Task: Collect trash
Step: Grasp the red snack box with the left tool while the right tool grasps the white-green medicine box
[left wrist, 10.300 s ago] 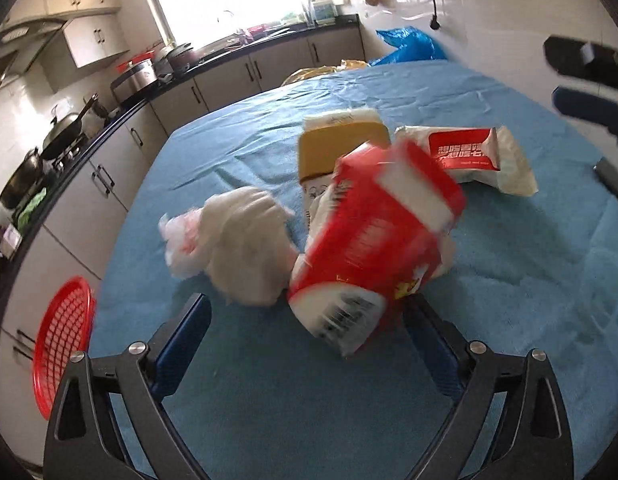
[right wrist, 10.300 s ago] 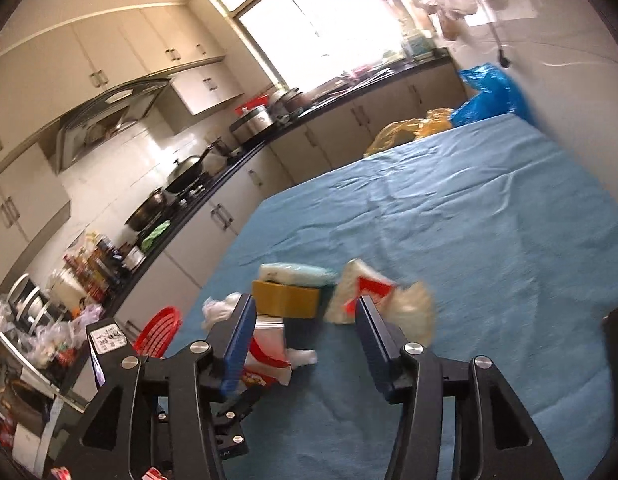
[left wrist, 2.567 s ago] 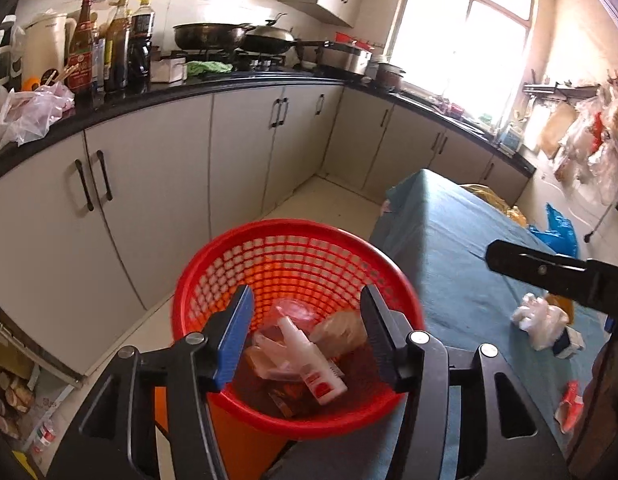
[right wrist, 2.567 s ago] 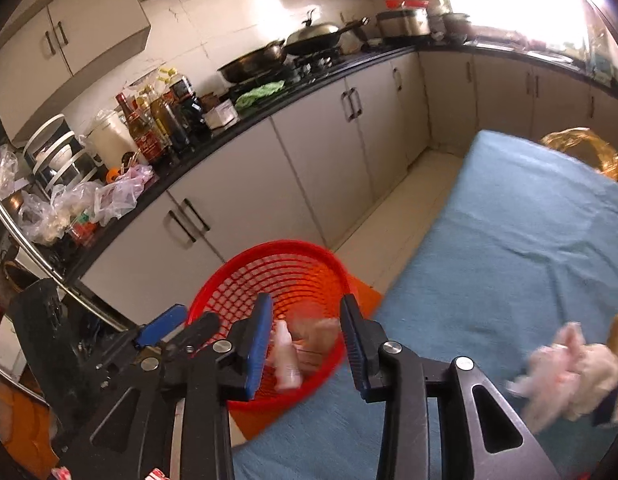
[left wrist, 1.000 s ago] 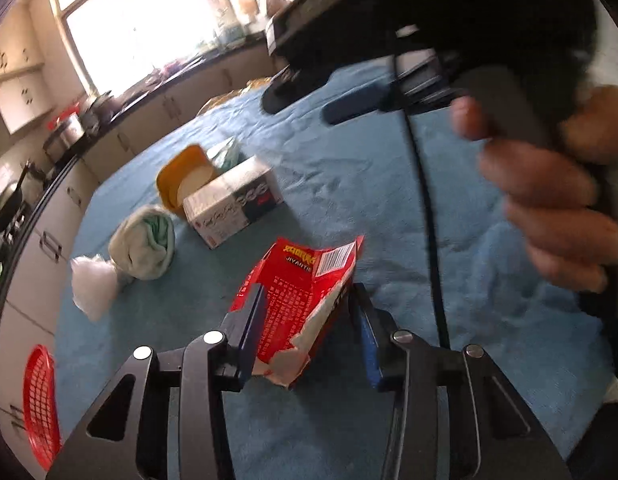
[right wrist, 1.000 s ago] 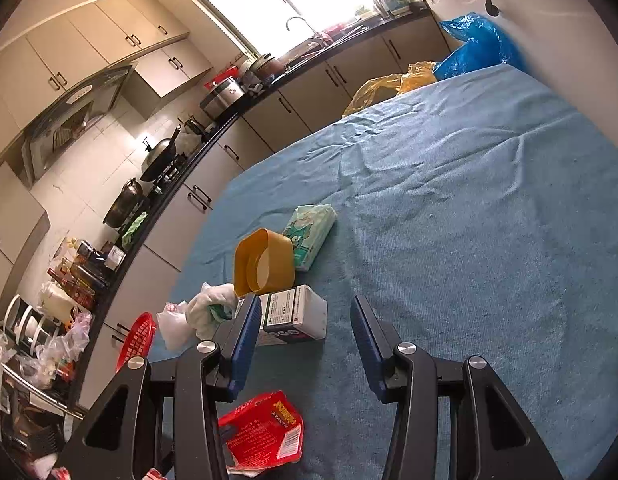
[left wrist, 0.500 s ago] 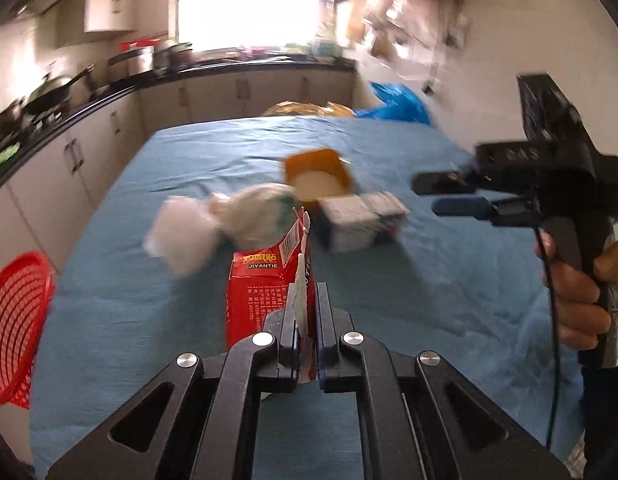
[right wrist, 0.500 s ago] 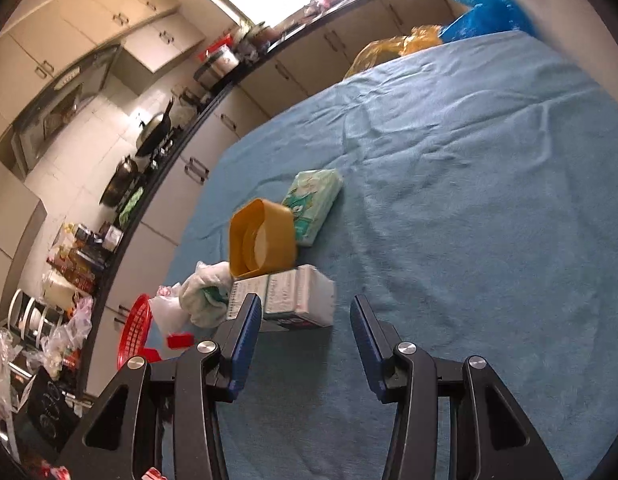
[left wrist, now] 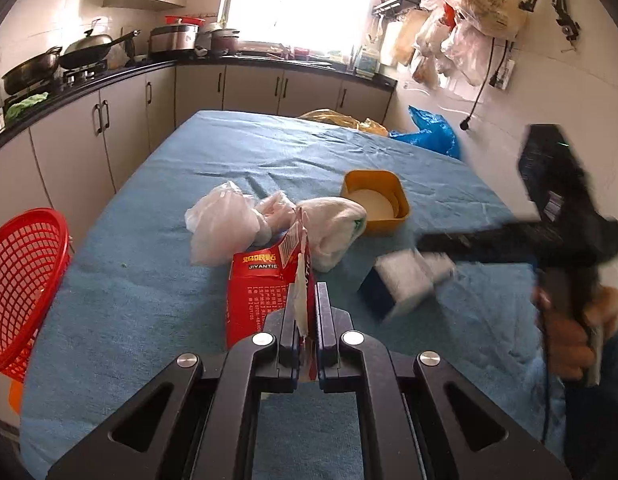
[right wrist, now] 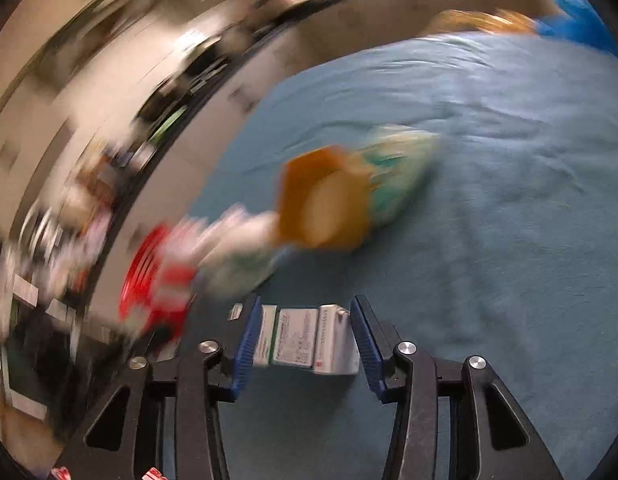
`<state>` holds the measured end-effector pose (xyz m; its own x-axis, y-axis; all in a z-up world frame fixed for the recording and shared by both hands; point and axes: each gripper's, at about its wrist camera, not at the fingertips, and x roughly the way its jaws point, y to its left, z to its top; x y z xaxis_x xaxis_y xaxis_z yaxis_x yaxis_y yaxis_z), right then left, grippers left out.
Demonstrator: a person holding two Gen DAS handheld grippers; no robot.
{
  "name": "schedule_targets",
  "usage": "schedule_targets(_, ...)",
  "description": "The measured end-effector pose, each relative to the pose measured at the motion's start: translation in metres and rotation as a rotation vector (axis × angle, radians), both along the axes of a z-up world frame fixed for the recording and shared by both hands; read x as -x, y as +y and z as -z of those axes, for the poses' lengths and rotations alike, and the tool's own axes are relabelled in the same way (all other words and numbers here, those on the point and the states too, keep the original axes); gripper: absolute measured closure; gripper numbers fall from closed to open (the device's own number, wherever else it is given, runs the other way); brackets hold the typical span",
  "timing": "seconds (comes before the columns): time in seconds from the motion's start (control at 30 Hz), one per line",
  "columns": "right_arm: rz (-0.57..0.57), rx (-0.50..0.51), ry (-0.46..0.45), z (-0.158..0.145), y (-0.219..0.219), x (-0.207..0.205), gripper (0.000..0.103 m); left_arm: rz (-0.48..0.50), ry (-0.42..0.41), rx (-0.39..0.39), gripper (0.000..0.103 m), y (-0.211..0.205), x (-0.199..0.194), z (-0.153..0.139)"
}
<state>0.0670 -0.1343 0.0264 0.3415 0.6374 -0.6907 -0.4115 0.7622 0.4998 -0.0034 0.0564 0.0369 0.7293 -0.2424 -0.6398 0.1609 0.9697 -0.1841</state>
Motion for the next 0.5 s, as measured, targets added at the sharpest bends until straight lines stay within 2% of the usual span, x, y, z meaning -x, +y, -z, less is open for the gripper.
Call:
schedule_targets(0.1,-0.054,0.126,-0.109,-0.007,0.02,0.018,0.042,-0.006,0.008,0.007,0.097,0.002,0.0,0.002)
schedule_targets(0.27,-0.085,0.268,-0.222,-0.001,0.035,0.027,0.04,-0.011,0.005,0.01,0.097,0.003,0.0,0.001)
schedule_targets(0.3,-0.1,0.271,-0.239,0.0,0.037,0.029,0.032,-0.009,0.005,0.011,0.097,0.003,0.001,0.001)
schedule_targets(0.33,-0.115,0.279,-0.242,0.0,0.038,0.03,0.03,-0.01,0.003,0.011,0.097,0.003,0.002,0.001)
schedule_targets(0.47,-0.214,0.337,-0.258,0.001,0.053,0.048,0.031,-0.017,0.001,0.011,0.097,0.005,0.003,0.001)
schedule_targets(0.5,-0.268,0.369,-0.263,0.002,0.058,0.058,0.032,-0.019,0.003,0.012,0.097,0.005,0.002,0.001)
